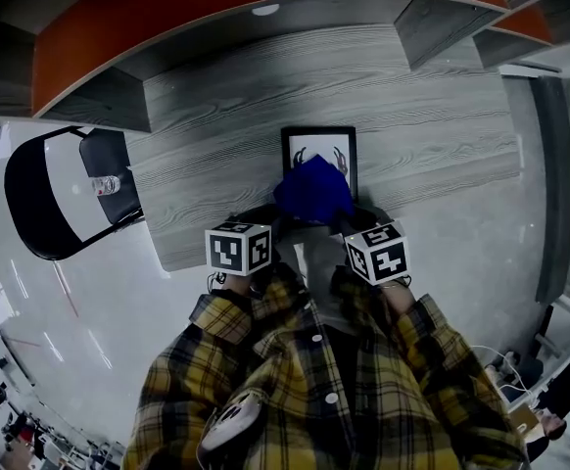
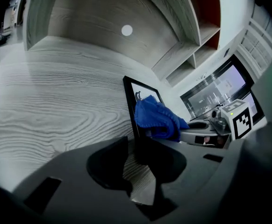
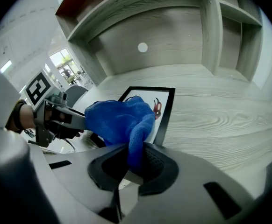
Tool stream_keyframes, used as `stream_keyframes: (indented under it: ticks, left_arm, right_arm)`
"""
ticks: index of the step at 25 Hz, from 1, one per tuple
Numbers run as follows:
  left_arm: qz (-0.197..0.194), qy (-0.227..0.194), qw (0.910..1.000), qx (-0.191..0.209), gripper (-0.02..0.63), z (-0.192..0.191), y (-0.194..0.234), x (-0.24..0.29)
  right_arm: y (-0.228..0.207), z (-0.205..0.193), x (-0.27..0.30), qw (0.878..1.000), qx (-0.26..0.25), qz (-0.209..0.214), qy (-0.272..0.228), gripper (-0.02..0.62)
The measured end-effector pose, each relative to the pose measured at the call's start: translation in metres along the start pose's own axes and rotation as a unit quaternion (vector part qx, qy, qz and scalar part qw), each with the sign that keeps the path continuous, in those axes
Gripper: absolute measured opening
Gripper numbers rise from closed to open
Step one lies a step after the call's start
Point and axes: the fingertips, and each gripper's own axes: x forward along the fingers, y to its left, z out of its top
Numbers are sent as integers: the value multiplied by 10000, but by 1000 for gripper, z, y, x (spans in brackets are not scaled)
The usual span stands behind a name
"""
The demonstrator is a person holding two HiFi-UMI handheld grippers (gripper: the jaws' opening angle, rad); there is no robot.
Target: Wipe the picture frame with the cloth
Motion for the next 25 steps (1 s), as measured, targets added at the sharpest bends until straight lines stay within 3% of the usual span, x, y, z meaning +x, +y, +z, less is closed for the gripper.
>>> stream_keyframes:
  ticks: [14,19,25]
  left_arm:
    - [-13,-2,10000,81,98,4,-4,0]
    - [13,14,9999,128,97,3,-4,-1]
    - [9,44,9993,373,74,7,-13,5]
  right_arm:
    - [-75,-15,-35,9951,584,-794,-131,41]
    - [-68,11,-56,9930,773,-596,-663,41]
    - [-38,77,-111,9811,743,-112,-1784,41]
